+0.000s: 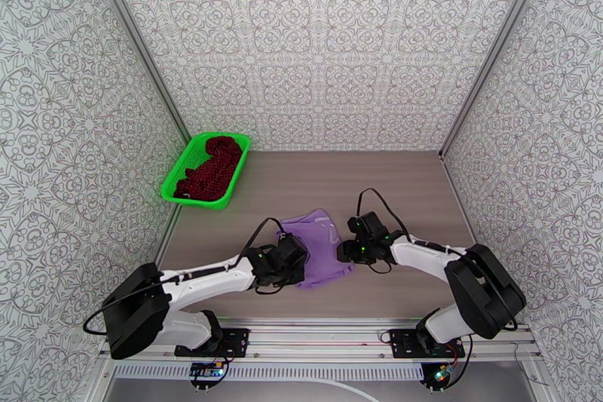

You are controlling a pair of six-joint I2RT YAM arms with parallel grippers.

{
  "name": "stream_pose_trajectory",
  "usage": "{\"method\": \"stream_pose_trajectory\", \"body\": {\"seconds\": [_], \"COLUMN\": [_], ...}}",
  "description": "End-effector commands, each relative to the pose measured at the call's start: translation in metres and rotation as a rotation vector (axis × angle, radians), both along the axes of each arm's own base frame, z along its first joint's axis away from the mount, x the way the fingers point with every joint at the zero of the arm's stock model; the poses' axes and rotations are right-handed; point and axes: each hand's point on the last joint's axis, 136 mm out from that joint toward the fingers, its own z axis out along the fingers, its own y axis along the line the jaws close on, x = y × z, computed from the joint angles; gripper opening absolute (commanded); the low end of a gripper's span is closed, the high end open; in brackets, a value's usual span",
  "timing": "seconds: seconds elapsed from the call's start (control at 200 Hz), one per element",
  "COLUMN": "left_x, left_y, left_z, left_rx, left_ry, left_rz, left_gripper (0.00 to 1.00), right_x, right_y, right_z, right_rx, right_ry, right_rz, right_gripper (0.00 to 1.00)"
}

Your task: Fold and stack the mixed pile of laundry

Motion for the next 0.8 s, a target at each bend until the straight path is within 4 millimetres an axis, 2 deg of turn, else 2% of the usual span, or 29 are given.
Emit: {"method": "stream_pose_trajectory", "body": {"seconds": [0.0,0.195,0.335,0.43,0.5,0.62,0.72,0.795], "left_x": [-0.014,-0.025,-0.020,-0.012,-0.006,0.008,0.027,0.046], "left_y": [0.025,0.066,0.092,0.106,0.116,0.138,0.157,0.169], "left_z": [-0.012,-0.034,-0.047,-0.045,-0.038,-0.016,0.009,0.028], "left_rx": [0.073,0.180,0.220,0.241,0.273,0.329,0.354,0.353], "left_ry": [0.028,0.074,0.093,0.088,0.071,0.031,-0.029,-0.088], "left_rz": [0.038,0.097,0.137,0.153,0.161,0.176,0.212,0.242], "left_gripper": [0.00,0.00,0.00,0.00,0.05,0.20,0.31,0.44], "right_x": [-0.014,-0.028,-0.047,-0.052,-0.045,-0.021,0.007,0.026], "right_y": [0.001,0.001,0.019,0.030,0.037,0.054,0.073,0.089], "right_z": [-0.023,-0.042,-0.051,-0.047,-0.035,0.001,0.040,0.062], "right_rx": [0.014,0.025,0.079,0.107,0.118,0.093,0.068,0.059], "right_ry": [0.080,0.156,0.200,0.190,0.139,0.012,-0.113,-0.180], "right_rz": [-0.018,-0.104,-0.124,-0.109,-0.066,0.067,0.187,0.262], "right_gripper": [0.51,0.34,0.33,0.35,0.38,0.40,0.40,0.40]}}
